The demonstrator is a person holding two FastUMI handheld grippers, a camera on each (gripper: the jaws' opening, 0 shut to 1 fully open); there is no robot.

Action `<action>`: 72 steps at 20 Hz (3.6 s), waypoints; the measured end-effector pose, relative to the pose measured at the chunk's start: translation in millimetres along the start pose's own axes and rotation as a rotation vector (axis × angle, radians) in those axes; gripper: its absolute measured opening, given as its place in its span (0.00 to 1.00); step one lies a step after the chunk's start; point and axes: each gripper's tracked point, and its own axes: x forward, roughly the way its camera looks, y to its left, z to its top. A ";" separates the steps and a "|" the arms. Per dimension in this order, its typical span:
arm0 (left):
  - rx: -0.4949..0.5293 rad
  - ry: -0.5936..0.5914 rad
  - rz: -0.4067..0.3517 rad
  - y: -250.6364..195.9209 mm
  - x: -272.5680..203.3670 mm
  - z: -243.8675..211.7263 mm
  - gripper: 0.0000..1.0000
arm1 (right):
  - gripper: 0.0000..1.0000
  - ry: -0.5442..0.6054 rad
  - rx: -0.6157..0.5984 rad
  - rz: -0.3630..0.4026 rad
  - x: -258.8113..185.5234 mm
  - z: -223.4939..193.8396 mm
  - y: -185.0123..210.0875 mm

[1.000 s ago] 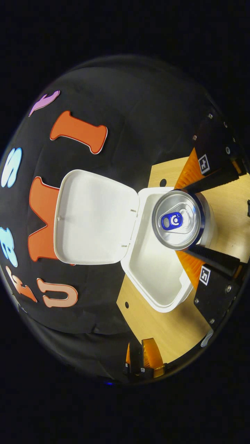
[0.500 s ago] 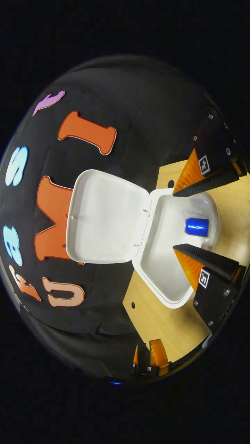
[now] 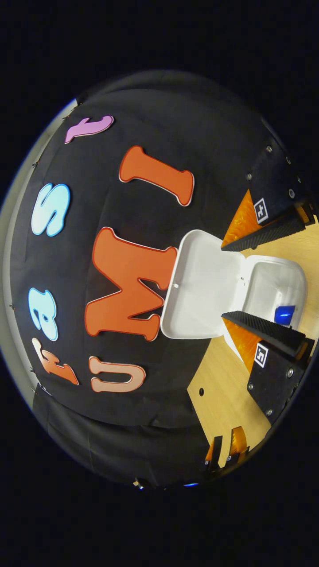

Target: Press the lid of the desktop garbage bin to open it, pick up the crumpled paper on the desktop and throw it into the bin, then pick up the pop can on the desktop and drop it into the bin, and finally close the garbage bin lid.

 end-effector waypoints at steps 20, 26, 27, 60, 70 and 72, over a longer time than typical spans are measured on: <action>-0.034 -0.044 0.193 106.6 -45.2 1.5 0.98 | 0.81 -0.026 -0.062 -0.041 85.1 66.8 3.7; 0.055 -0.051 0.204 121.1 -52.6 13.0 0.97 | 0.75 -0.007 -0.038 -0.026 75.0 59.6 7.3; 0.063 -0.056 0.213 124.3 -53.7 16.7 0.97 | 0.75 0.000 -0.026 -0.023 71.0 56.8 7.5; 0.095 -0.245 0.327 110.0 -57.1 65.9 0.97 | 0.63 0.519 0.202 0.102 -39.1 -121.7 71.0; 0.092 -0.221 0.329 114.2 -55.9 55.0 0.97 | 0.54 0.617 0.155 0.128 -37.6 -138.8 80.8; 0.082 -0.217 0.328 114.9 -55.0 53.3 0.97 | 0.54 0.619 0.155 0.136 -37.2 -138.8 82.9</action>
